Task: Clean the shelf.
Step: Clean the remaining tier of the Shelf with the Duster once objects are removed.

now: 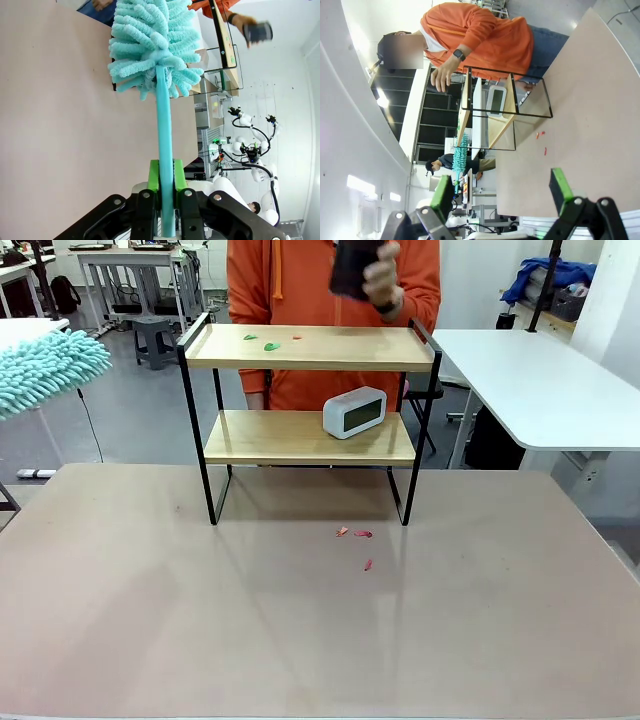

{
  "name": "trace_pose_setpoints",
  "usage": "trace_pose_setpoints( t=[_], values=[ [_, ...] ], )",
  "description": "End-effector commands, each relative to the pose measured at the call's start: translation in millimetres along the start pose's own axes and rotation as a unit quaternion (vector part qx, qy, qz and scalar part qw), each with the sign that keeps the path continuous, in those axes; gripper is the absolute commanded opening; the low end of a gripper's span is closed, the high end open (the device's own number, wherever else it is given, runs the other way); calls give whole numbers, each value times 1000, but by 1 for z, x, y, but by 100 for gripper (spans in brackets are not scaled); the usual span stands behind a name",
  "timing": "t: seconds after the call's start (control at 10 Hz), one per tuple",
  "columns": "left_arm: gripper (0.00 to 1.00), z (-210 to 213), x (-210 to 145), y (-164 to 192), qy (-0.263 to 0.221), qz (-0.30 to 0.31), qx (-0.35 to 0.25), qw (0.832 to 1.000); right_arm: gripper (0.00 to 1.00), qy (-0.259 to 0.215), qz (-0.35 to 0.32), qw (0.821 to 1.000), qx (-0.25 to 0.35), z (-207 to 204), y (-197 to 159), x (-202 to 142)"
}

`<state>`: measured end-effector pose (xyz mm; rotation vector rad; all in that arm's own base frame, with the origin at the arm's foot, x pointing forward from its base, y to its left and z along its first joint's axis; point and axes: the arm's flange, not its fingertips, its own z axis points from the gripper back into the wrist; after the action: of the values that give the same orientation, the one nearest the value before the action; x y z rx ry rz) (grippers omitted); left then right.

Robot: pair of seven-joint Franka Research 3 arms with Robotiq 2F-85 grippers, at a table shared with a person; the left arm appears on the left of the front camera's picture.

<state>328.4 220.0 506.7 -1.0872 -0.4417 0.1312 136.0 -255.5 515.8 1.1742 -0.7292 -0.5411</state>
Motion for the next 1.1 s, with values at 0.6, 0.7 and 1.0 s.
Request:
trace_pose_setpoints(
  t=[0.6,0.7,1.0],
  values=[
    [13,-4,44,-118,-87,-32,-6,996,100,-8,12,1000,12,1,2,1],
    [13,-19,59,-154,-73,-57,2,996,100,-8,12,1000,12,1,2,1],
    [13,-93,75,-220,15,-45,1,999,100,-8,12,1000,12,1,2,1]
  ],
)
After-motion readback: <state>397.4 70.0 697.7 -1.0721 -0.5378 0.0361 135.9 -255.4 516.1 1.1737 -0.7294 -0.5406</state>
